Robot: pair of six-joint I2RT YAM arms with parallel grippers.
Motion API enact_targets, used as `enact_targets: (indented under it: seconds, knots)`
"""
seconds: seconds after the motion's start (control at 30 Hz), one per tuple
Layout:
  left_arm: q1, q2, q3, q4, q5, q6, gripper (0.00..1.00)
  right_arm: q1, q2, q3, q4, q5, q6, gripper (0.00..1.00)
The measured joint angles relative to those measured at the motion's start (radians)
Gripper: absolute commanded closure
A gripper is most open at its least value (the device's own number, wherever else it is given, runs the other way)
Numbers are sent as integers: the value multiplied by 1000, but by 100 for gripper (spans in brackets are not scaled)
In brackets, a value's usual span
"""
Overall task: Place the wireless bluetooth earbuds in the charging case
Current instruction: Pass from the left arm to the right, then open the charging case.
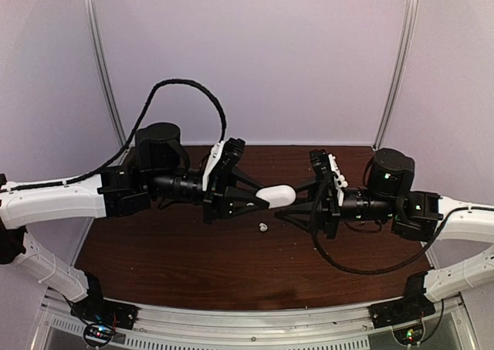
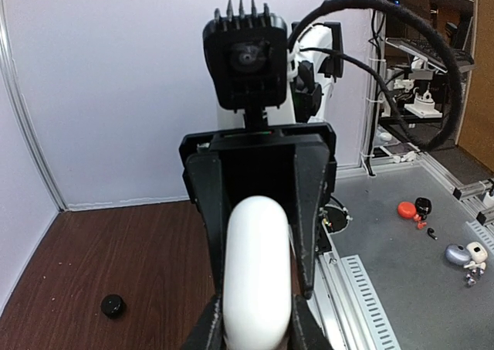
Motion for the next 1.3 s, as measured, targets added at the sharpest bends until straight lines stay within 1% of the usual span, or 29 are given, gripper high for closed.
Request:
enact_targets:
  seconds: [0.27,0.37,0.5,0.53,0.6,0.7,0.73,0.77,0.87,1.07,1.3]
  knots:
    - [-6,0,-4,13,0,-1,93,0,0,0,29,-4,34,67]
    - [-9,0,-8,22,0,-2,93,0,0,0,35,-6,40,71]
    - [-9,0,-9,27,-8,-11,93,0,0,0,37,-6,39,79]
    - [-9,0,-9,27,-9,-13,91,0,0,0,38,-5,37,81]
    - [-9,0,-9,28,-16,-21,79,0,0,0,39,-5,33,83]
    - [-10,0,-9,28,-27,-27,56,-1,0,0,38,-5,33,86]
    - [-12,0,-9,28,-31,-26,53,-1,0,0,37,-3,34,87]
    - [-13,0,-9,27,-36,-29,51,-1,0,0,34,-4,34,87]
    - [-13,0,-9,27,-54,-42,50,-1,0,0,24,-3,32,88]
    - [-14,0,-9,23,-97,-55,53,-1,-1,0,-6,2,5,92]
    - [-16,0,-9,16,-139,-68,53,-7,-5,0,-31,11,-32,95]
